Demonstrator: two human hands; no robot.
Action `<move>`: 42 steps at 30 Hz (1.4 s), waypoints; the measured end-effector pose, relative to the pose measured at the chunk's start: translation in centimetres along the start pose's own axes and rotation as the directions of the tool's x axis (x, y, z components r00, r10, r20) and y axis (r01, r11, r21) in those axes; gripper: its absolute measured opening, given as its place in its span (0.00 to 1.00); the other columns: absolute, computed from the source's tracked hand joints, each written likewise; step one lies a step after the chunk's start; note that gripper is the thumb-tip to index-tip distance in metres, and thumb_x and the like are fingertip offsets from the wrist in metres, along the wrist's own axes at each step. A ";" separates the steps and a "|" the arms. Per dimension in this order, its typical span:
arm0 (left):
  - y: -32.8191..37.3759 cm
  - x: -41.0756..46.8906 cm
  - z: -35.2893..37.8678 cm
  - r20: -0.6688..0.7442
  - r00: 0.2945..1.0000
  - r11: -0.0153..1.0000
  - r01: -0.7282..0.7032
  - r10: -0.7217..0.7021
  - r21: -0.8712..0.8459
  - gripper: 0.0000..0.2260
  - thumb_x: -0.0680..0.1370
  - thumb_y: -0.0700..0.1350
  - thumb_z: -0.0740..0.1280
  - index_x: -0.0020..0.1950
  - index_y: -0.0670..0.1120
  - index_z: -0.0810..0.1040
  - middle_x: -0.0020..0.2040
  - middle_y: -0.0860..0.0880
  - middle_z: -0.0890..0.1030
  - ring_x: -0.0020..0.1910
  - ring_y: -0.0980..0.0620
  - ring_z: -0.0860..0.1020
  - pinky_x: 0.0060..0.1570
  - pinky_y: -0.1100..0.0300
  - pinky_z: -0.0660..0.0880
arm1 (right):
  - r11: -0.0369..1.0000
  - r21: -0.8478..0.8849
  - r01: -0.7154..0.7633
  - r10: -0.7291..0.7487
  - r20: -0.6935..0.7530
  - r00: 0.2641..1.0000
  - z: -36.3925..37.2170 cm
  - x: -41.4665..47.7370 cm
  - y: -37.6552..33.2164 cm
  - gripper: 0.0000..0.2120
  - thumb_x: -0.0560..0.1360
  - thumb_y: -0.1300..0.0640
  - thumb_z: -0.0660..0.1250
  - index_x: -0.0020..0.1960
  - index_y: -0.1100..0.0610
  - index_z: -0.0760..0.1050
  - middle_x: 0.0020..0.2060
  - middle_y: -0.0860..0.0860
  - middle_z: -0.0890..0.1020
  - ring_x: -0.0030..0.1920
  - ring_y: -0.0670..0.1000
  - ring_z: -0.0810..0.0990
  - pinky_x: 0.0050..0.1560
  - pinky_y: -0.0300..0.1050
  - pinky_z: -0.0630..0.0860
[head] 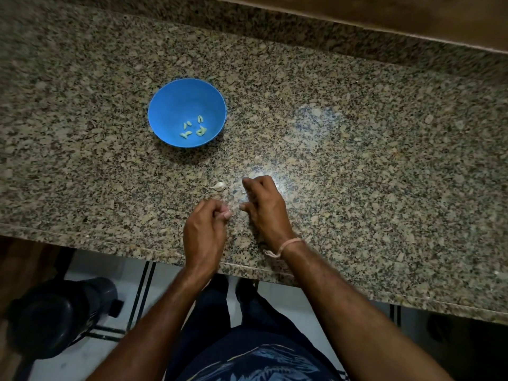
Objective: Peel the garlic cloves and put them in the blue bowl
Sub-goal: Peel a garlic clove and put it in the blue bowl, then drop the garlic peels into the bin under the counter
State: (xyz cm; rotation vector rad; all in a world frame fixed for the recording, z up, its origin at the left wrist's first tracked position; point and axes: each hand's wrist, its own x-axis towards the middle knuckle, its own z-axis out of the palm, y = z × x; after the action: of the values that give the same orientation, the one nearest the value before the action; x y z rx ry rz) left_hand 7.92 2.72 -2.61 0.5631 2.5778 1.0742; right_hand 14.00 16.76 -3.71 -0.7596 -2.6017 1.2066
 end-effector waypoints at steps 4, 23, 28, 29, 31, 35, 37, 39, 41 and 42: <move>0.2 -0.5 -0.1 0.005 1.000 0.999 0.020 -0.020 -0.029 0.06 0.80 0.39 0.71 0.45 0.48 0.79 0.44 0.55 0.79 0.43 0.63 0.76 0.38 0.75 0.69 | 0.996 -0.063 0.066 -0.066 0.005 0.998 0.3 0.3 0.8 0.26 0.75 0.68 0.75 0.71 0.58 0.75 0.57 0.48 0.72 0.55 0.47 0.74 0.52 0.30 0.78; -0.4 0.0 -0.1 0.016 0.991 0.988 0.130 -0.129 -0.087 0.05 0.80 0.45 0.72 0.45 0.51 0.80 0.43 0.56 0.82 0.43 0.55 0.80 0.40 0.59 0.77 | 0.874 -0.467 0.138 -0.178 -0.043 0.983 1.5 1.6 -0.4 0.06 0.75 0.65 0.73 0.48 0.57 0.77 0.41 0.51 0.77 0.42 0.48 0.65 0.40 0.42 0.61; -0.6 -0.5 -0.9 0.003 0.986 0.975 0.167 -0.169 -0.148 0.05 0.80 0.45 0.72 0.45 0.52 0.80 0.42 0.56 0.82 0.42 0.57 0.80 0.41 0.56 0.80 | 0.968 -0.249 -0.027 0.048 0.079 0.996 2.0 -1.6 -2.2 0.08 0.79 0.66 0.63 0.45 0.55 0.74 0.42 0.50 0.77 0.42 0.51 0.72 0.38 0.44 0.66; -0.8 -0.6 -1.1 -0.006 0.982 0.969 0.184 -0.188 -0.165 0.05 0.80 0.44 0.72 0.46 0.52 0.80 0.42 0.57 0.82 0.42 0.57 0.80 0.42 0.55 0.80 | 0.984 -0.035 -0.175 0.177 0.089 0.980 1.9 -1.7 -2.7 0.09 0.79 0.66 0.63 0.43 0.56 0.74 0.41 0.51 0.79 0.41 0.51 0.75 0.38 0.43 0.71; -1.3 -1.0 -2.0 -0.045 0.977 0.962 0.195 -0.207 -0.191 0.05 0.80 0.43 0.72 0.45 0.52 0.80 0.41 0.57 0.82 0.41 0.56 0.81 0.41 0.54 0.80 | 0.842 0.339 -0.420 0.380 0.182 0.907 1.9 -1.4 -3.8 0.08 0.81 0.64 0.65 0.44 0.58 0.78 0.39 0.53 0.82 0.39 0.49 0.80 0.38 0.43 0.77; -2.7 -2.1 -4.5 -0.098 0.964 0.944 0.215 -0.246 -0.250 0.08 0.79 0.43 0.73 0.42 0.53 0.79 0.39 0.57 0.82 0.39 0.58 0.81 0.39 0.58 0.77 | 0.490 0.614 -0.619 0.444 0.436 0.783 3.6 -1.9 -7.1 0.09 0.84 0.63 0.63 0.45 0.58 0.75 0.31 0.54 0.75 0.30 0.49 0.72 0.32 0.43 0.70; -3.9 -3.0 -6.3 -0.133 0.959 0.939 0.206 -0.250 -0.277 0.07 0.79 0.43 0.73 0.42 0.53 0.79 0.39 0.56 0.83 0.40 0.59 0.81 0.40 0.58 0.77 | 0.431 0.647 -0.629 0.405 0.484 0.776 5.0 -2.5 -9.1 0.13 0.84 0.66 0.62 0.42 0.58 0.74 0.31 0.53 0.74 0.31 0.48 0.72 0.32 0.42 0.72; -5.4 -4.0 -8.1 -0.171 0.949 0.931 0.207 -0.266 -0.299 0.07 0.79 0.43 0.73 0.43 0.52 0.80 0.39 0.56 0.83 0.40 0.61 0.80 0.38 0.61 0.76 | 0.386 0.655 -0.650 0.371 0.534 0.759 6.8 -3.2 -10.7 0.15 0.84 0.67 0.61 0.40 0.58 0.72 0.31 0.53 0.73 0.32 0.48 0.72 0.33 0.39 0.74; -7.8 -5.7 -10.6 -0.225 0.924 0.920 0.231 -0.309 -0.315 0.07 0.79 0.43 0.72 0.43 0.51 0.80 0.39 0.57 0.82 0.40 0.62 0.80 0.38 0.66 0.73 | 0.358 0.629 -0.690 0.327 0.608 0.723 9.7 -4.4 -12.8 0.14 0.84 0.67 0.61 0.40 0.57 0.73 0.32 0.53 0.74 0.32 0.48 0.73 0.40 0.42 0.75; -9.6 -6.8 -12.3 -0.258 0.904 0.912 0.251 -0.340 -0.324 0.07 0.79 0.43 0.72 0.43 0.51 0.80 0.38 0.57 0.82 0.40 0.63 0.79 0.37 0.69 0.72 | 0.358 0.605 -0.711 0.303 0.645 0.702 11.7 -5.2 -14.2 0.13 0.83 0.67 0.62 0.41 0.57 0.74 0.33 0.53 0.74 0.33 0.48 0.74 0.44 0.46 0.74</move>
State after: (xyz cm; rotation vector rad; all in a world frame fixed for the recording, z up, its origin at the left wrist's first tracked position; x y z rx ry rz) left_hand 6.60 -14.06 -0.45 -0.0821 2.5733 1.4798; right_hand 8.94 -1.37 -0.42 -1.2088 -1.5182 2.7964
